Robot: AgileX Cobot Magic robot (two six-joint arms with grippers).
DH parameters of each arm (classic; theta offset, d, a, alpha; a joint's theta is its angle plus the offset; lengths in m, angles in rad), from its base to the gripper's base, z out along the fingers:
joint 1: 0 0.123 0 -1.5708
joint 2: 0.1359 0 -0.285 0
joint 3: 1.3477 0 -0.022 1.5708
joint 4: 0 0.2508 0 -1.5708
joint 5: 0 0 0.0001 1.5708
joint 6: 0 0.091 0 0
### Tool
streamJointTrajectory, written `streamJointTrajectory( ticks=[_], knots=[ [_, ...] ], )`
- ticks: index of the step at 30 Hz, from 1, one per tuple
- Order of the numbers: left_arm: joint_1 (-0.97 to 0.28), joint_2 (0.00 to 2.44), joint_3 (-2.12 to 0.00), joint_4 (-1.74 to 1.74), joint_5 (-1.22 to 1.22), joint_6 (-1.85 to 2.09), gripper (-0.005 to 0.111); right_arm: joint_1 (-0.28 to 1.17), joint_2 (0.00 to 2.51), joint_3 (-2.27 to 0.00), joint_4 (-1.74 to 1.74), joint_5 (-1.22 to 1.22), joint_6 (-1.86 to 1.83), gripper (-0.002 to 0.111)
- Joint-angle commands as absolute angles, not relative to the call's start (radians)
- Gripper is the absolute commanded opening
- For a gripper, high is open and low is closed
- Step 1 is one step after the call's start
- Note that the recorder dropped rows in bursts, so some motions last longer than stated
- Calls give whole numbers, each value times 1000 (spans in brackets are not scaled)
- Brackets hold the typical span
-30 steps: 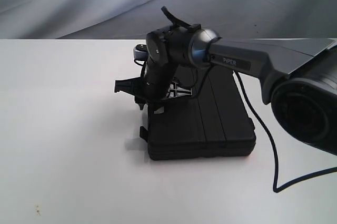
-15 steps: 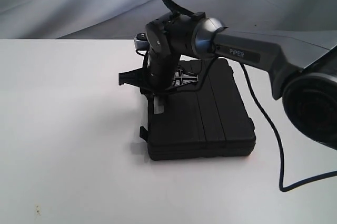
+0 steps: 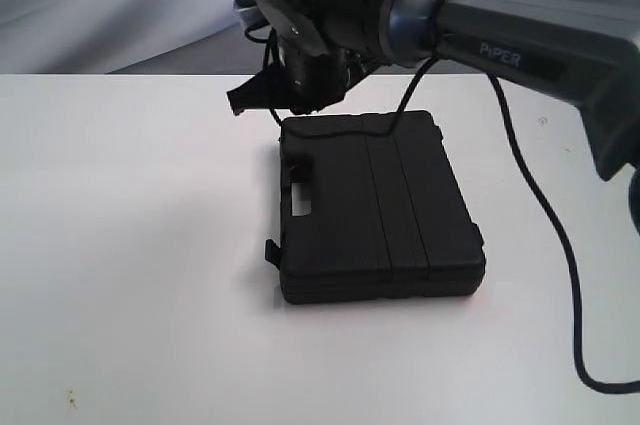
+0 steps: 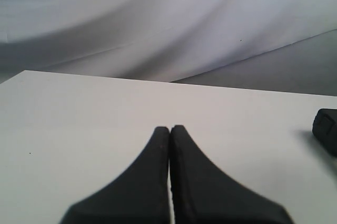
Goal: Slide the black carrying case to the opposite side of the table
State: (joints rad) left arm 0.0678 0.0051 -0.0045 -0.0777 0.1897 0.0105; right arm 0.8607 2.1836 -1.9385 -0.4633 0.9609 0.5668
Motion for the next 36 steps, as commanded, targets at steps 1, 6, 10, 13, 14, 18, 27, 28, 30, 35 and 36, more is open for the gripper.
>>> streamJointTrajectory(
  ticks=[1, 6, 10, 13, 14, 18, 27, 28, 30, 35, 36],
  knots=[
    [70, 0, 0, -87, 188, 11, 1, 898, 2121, -1932, -569, 948, 553, 0],
    [70, 0, 0, -87, 188, 11, 1, 907, 2023, -1846, -585, 834, 482, 0],
    [70, 0, 0, -87, 188, 11, 1, 907, 1917, -1707, -583, 650, 402, 0],
    [70, 0, 0, -87, 188, 8, 1, 907, 1825, -1565, -583, 511, 337, 0],
    [70, 0, 0, -87, 188, 8, 1, 907, 1791, -1516, -583, 467, 332, 0],
    [70, 0, 0, -87, 188, 8, 1, 885, 1648, -1351, -589, 326, 329, 0],
    [70, 0, 0, -87, 188, 10, 1, 729, 1346, -1062, -601, 72, 302, 0],
    [70, 0, 0, -87, 188, 10, 1, 709, 1323, -1041, -601, 55, 284, 0],
    [70, 0, 0, -87, 188, 10, 1, 659, 1271, -993, -601, 23, 269, 0],
    [70, 0, 0, -87, 188, 10, 1, 533, 1170, -900, -589, -71, 274, 0],
    [70, 0, 0, -87, 188, 10, 1, 509, 1150, -884, -579, -81, 274, 0]
  ],
)
